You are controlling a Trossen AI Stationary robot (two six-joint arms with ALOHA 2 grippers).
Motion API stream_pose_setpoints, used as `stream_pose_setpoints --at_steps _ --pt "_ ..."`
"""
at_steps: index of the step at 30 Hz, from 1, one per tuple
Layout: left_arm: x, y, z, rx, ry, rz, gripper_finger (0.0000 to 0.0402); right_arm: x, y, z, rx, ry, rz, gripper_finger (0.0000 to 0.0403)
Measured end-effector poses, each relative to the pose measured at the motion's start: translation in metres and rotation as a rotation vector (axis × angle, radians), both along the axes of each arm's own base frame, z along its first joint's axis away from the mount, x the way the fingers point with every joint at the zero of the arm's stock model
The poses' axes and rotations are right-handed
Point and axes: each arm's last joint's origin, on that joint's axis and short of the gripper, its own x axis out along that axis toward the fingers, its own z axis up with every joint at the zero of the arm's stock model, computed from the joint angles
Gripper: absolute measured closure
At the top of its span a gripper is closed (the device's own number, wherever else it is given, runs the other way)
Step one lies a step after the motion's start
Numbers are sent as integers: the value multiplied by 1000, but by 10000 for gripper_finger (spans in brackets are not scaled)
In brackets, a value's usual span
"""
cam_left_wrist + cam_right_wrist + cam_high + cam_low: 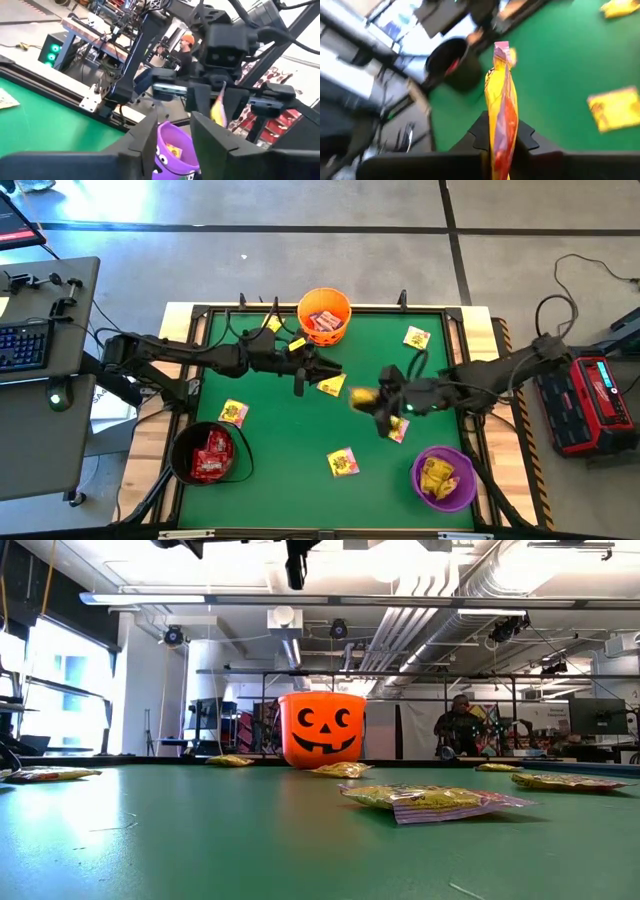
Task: Sort candy by brand, put in halloween buckets
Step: Put the yellow candy into the purple bucket
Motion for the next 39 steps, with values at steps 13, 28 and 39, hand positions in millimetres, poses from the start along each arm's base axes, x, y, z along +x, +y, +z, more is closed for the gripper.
stream_pose_setpoints --at_steps 13,28,39 --pt "-1 0 -13 46 133 -2 283 -92 60 -17 430 549 127 389" --pt "2 -1 -29 47 244 -39 284 -121 86 -41 425 865 -15 389" --pt "-3 -1 -45 104 405 -39 284 -108 110 -70 359 1050 22 370"
